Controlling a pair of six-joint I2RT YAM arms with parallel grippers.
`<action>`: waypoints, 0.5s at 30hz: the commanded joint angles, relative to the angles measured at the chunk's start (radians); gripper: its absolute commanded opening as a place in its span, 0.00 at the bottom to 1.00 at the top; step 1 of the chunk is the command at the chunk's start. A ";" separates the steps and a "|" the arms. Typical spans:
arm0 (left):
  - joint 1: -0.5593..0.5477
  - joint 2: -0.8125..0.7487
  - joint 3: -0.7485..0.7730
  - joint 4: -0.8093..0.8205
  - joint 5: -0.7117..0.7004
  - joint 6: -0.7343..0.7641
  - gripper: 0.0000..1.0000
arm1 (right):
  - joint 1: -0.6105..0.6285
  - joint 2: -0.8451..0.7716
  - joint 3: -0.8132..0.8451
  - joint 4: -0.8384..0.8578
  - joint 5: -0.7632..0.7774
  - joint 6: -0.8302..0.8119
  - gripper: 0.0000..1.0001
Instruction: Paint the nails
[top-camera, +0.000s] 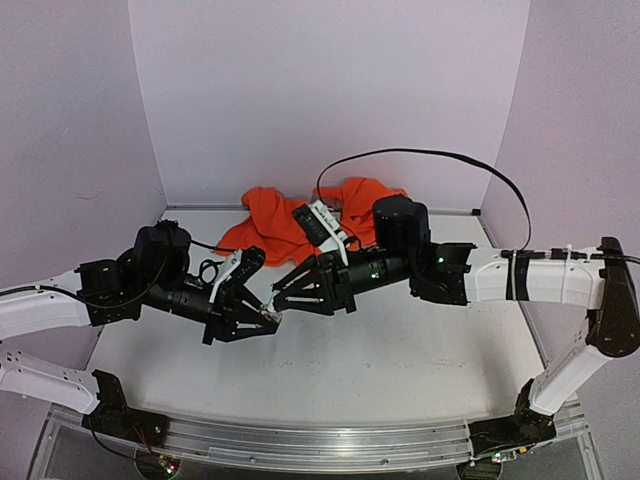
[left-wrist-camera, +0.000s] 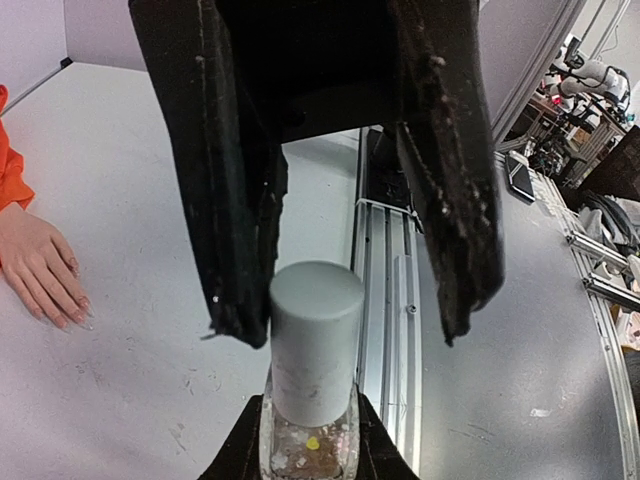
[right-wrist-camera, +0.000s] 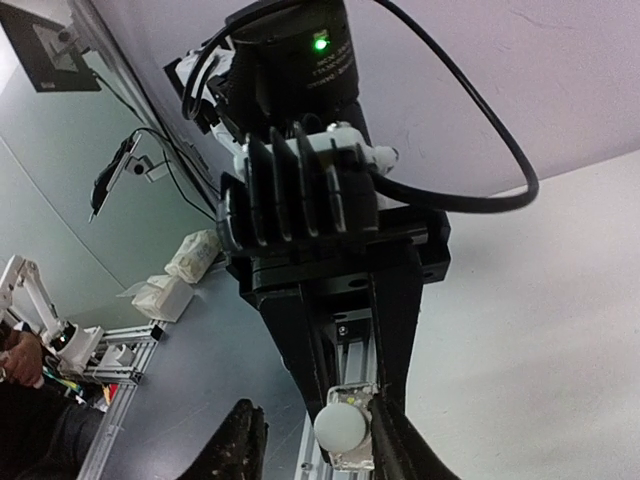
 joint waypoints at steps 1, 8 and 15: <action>-0.001 0.010 0.057 0.058 0.052 0.005 0.00 | 0.002 0.027 0.069 0.088 -0.089 0.012 0.32; -0.002 0.018 0.060 0.058 0.025 0.000 0.00 | 0.003 0.060 0.088 0.091 -0.107 0.014 0.15; -0.002 0.015 0.057 0.058 -0.049 -0.011 0.00 | 0.009 0.055 0.057 0.089 -0.036 0.010 0.00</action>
